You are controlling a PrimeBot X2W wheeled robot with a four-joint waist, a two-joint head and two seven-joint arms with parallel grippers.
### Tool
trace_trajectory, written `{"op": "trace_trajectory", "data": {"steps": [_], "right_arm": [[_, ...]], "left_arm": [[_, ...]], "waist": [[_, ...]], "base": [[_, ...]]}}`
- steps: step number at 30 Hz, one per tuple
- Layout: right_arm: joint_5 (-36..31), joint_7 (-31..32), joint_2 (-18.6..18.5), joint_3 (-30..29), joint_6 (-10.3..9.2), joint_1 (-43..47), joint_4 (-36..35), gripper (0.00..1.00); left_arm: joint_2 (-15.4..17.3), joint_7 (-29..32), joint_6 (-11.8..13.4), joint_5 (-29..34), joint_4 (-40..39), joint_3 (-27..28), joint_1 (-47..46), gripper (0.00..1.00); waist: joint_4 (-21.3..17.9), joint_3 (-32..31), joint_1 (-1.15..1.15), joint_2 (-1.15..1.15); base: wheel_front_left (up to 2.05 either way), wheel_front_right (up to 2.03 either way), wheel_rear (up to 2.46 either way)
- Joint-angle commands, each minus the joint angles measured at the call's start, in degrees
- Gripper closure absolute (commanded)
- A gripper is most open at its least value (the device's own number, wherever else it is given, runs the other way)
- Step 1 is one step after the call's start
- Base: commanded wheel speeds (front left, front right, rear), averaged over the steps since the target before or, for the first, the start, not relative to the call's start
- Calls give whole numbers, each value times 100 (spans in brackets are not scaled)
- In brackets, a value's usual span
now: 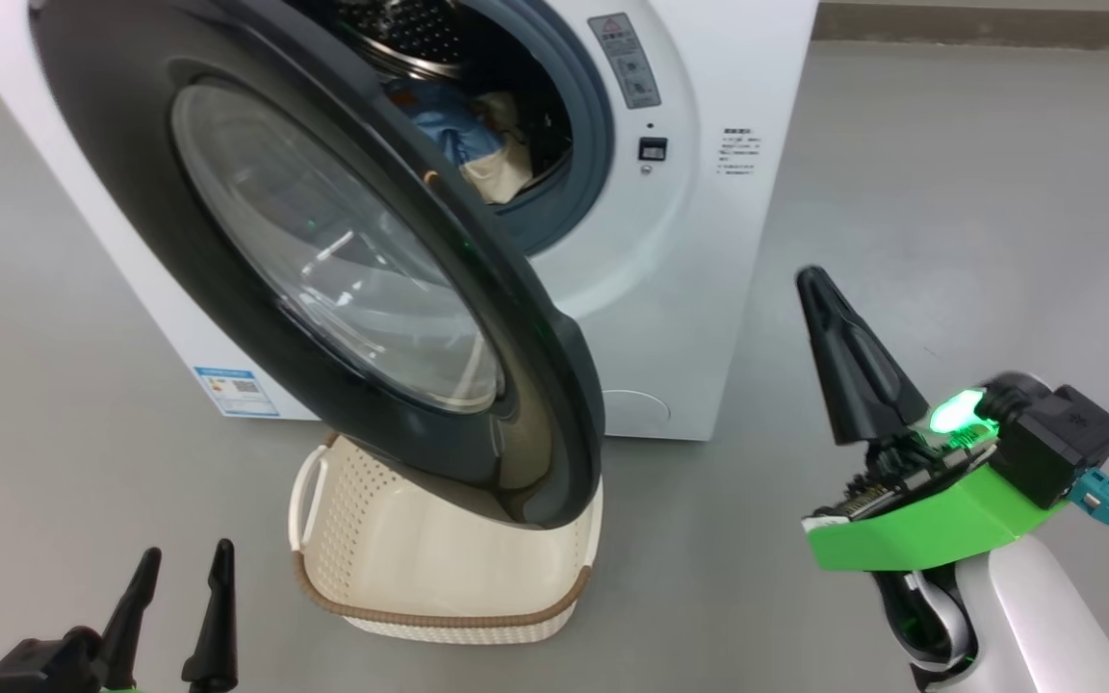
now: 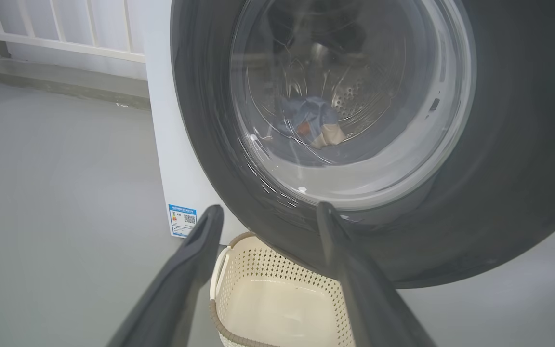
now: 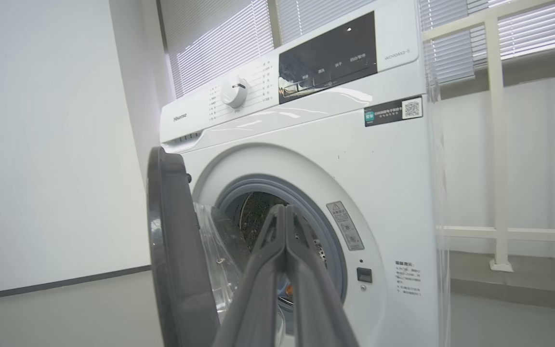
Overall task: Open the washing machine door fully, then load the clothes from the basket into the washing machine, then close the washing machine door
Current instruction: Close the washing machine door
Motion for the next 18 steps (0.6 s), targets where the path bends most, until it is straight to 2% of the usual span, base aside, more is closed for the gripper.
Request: {"op": "trace_trajectory", "data": {"steps": [1, 6, 10, 18], "right_arm": [[21, -68, 8, 244, 16, -245, -274, 100], [86, -68, 68, 681, 16, -431, -690, 100], [146, -68, 86, 1146, 16, -405, -765, 100], [545, -68, 168, 2296, 16, -177, -33, 100]], "left_arm": [[83, -37, -9, 44, -177, 194, -216, 0], [53, -37, -9, 74, -248, 201, -130, 0], [38, -37, -9, 86, -266, 208, -76, 0], [-43, -37, -9, 94, -264, 178, -7, 0]], "waist": [[129, -63, 0, 0], [267, -137, 0, 0], [339, -166, 0, 0], [470, -190, 0, 0]], "base": [[0, 0, 0], [0, 0, 0], [0, 0, 0], [0, 0, 0]]}}
